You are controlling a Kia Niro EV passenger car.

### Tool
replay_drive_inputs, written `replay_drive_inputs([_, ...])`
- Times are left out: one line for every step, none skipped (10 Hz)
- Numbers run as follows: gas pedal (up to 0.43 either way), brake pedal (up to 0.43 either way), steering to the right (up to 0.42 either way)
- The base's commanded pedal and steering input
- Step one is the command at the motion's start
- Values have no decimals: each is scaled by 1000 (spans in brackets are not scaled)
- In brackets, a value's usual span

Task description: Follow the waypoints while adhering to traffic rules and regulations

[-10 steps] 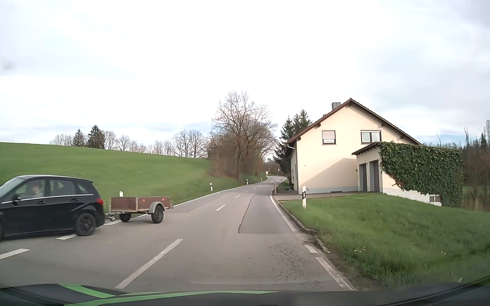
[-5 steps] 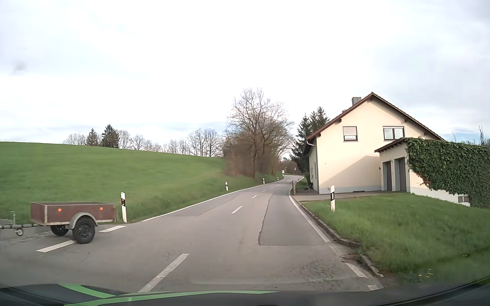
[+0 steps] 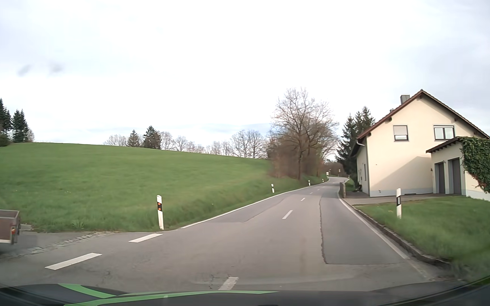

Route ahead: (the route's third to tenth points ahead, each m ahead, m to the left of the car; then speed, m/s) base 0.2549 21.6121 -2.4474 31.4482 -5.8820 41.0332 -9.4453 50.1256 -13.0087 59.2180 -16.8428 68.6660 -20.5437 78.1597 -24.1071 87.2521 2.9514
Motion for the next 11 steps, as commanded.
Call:
replay_drive_inputs([47, 0, -523])
replay_drive_inputs([98, 0, -564])
replay_drive_inputs([110, 0, -607])
replay_drive_inputs([110, 0, -643])
replay_drive_inputs([110, 0, -669])
replay_drive_inputs([110, 0, -707])
replay_drive_inputs([110, 0, -742])
replay_drive_inputs([110, 0, -772])
replay_drive_inputs([110, 0, -784])
replay_drive_inputs([110, 0, -789])
replay_drive_inputs([87, 0, -791])
